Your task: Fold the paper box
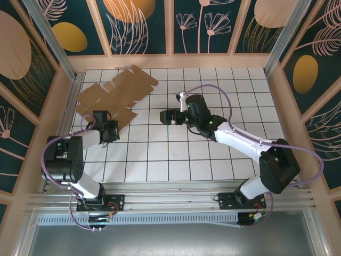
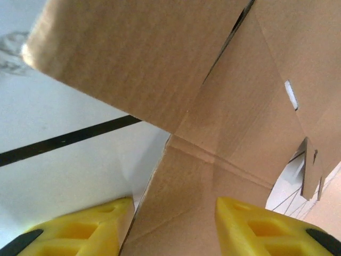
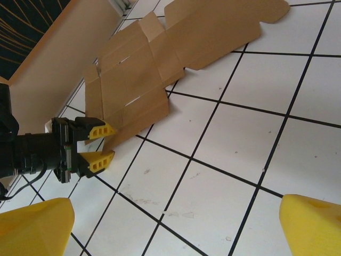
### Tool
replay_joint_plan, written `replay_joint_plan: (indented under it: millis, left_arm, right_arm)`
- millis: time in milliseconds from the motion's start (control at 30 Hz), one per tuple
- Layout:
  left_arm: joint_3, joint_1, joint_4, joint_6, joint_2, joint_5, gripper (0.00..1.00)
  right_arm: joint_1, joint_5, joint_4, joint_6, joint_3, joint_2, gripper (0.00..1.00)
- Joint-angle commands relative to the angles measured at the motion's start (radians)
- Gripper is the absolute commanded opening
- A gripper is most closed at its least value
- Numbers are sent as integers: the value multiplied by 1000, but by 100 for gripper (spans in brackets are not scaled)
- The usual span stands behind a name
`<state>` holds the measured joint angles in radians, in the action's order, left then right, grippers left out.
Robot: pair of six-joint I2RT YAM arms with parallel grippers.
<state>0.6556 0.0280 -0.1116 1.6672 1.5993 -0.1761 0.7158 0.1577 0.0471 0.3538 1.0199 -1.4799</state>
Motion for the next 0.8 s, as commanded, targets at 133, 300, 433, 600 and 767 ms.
replay_joint_plan:
  millis: [133,300,433,600,767]
  left_arm:
    - [-18,19,-330,60,93,-102,35]
    - [-22,18,-337,52,87,-90,28]
    - [-32,17,-324,36,56,-64,23]
    - [40,13,-235,-161,62,-115,9]
    - [130,13,92,-410,37,-136,0]
  right_arm:
    - [-4,-19,-1,29,-2,23,99]
    - [-4,-30,-13,31,0,24,99]
    - [-5,-45,-22,29,7,25,99]
    - [-26,-49,-40,28,32,26,99]
    - [-86,-1,-35,58,52,38,99]
